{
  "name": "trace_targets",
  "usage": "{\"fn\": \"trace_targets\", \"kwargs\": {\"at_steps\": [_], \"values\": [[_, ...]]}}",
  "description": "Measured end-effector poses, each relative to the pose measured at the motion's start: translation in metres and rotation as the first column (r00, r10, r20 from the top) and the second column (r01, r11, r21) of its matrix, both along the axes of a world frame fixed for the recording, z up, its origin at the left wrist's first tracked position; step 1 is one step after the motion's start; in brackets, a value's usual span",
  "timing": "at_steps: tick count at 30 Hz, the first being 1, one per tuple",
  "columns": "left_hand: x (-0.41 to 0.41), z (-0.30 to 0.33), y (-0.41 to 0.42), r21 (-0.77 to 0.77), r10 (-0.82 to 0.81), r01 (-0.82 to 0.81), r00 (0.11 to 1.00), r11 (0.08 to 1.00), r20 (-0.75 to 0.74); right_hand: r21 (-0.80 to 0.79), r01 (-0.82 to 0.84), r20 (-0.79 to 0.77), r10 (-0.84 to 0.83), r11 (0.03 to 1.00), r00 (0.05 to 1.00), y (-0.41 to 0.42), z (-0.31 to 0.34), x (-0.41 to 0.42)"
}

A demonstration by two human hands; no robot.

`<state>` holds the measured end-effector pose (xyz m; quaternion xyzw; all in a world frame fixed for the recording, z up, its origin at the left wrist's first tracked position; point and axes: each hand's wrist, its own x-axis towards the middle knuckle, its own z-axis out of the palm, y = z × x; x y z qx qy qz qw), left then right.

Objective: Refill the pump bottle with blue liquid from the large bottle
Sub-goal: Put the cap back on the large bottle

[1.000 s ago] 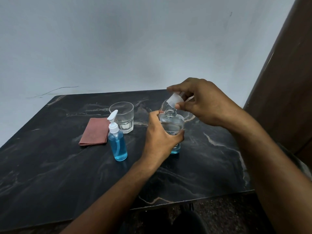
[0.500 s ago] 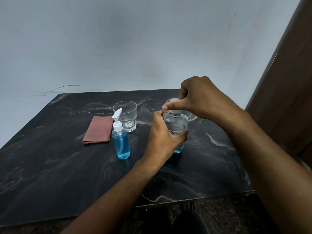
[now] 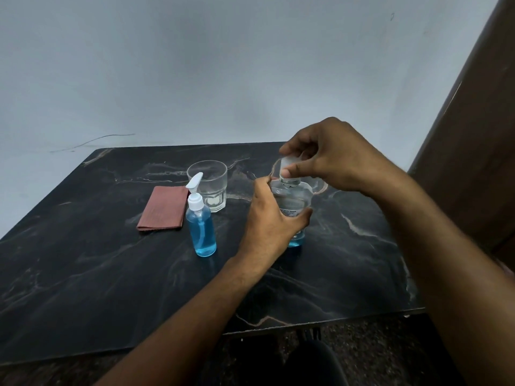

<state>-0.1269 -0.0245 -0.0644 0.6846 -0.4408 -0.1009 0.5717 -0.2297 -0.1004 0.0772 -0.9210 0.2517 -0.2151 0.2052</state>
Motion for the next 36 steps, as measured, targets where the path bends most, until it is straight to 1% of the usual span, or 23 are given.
{"fn": "trace_targets", "kwargs": {"at_steps": [2,4,5,7,10,12,15,17,19,22,24,26,30,31,32,34,36], "values": [[-0.001,-0.001,0.0,0.01,0.006,-0.006,1.0,1.0,0.028,-0.098,0.065,0.011,-0.064,0.993,0.998,0.003,-0.007,0.007],[-0.002,-0.002,0.0,0.008,0.013,-0.013,0.998,1.0,0.057,-0.19,0.075,0.011,-0.074,0.979,0.997,0.005,-0.012,0.01],[-0.001,-0.002,-0.001,0.003,0.015,-0.015,0.998,1.0,0.06,-0.183,0.064,0.021,-0.061,0.981,0.998,0.005,-0.012,0.009],[0.001,-0.002,0.0,0.004,0.014,-0.014,0.998,1.0,0.068,-0.101,0.041,0.038,-0.038,0.994,0.999,0.003,-0.01,0.004],[0.002,-0.003,0.002,0.008,0.013,-0.014,0.996,1.0,0.09,0.003,0.01,0.01,-0.01,1.0,1.0,0.0,-0.009,-0.002],[0.001,-0.003,0.003,0.002,0.023,-0.024,0.995,1.0,0.094,-0.009,0.018,0.017,-0.017,1.0,1.0,0.001,-0.011,0.0],[-0.002,-0.004,0.002,-0.012,0.046,-0.045,0.994,0.999,0.101,-0.086,0.113,0.026,-0.111,0.99,0.994,0.004,-0.018,0.003],[-0.005,-0.004,0.002,0.0,0.077,-0.077,0.989,0.997,0.127,-0.14,0.187,0.067,-0.18,0.972,0.981,0.008,-0.025,0.005],[-0.007,-0.004,0.002,0.004,0.094,-0.095,0.985,0.995,0.145,-0.152,0.218,0.106,-0.203,0.964,0.973,0.011,-0.031,0.006],[-0.008,-0.005,0.002,-0.002,0.114,-0.116,0.975,0.993,0.189,-0.179,0.237,0.066,-0.228,0.955,0.971,0.008,-0.037,0.004],[-0.007,-0.004,0.003,0.006,0.115,-0.118,0.976,0.993,0.183,-0.08,0.21,0.101,-0.202,0.974,0.974,0.006,-0.04,0.001],[-0.006,-0.002,0.004,0.009,0.098,-0.101,0.981,0.995,0.167,0.006,0.142,0.108,-0.142,0.99,0.984,0.002,-0.04,-0.002],[-0.005,-0.002,0.006,0.0,0.058,-0.058,0.988,0.998,0.142,0.174,0.042,-0.024,-0.038,0.984,0.999,-0.009,-0.044,-0.011],[-0.005,-0.002,0.007,0.003,0.041,-0.041,0.991,0.999,0.129,0.223,0.022,-0.035,-0.015,0.975,0.999,-0.012,-0.048,-0.013],[-0.004,-0.003,0.009,0.013,0.023,-0.025,0.993,1.0,0.116,0.278,-0.006,-0.02,0.012,0.96,1.0,-0.014,-0.053,-0.015],[-0.001,-0.003,0.014,0.053,0.008,-0.013,0.996,0.999,0.09,0.393,-0.096,0.07,0.074,0.915,0.995,-0.017,-0.065,-0.018],[0.0,-0.001,0.023,0.11,0.019,-0.028,0.996,0.993,0.088,0.431,-0.135,0.153,0.076,0.892,0.985,-0.02,-0.074,-0.018]]}}
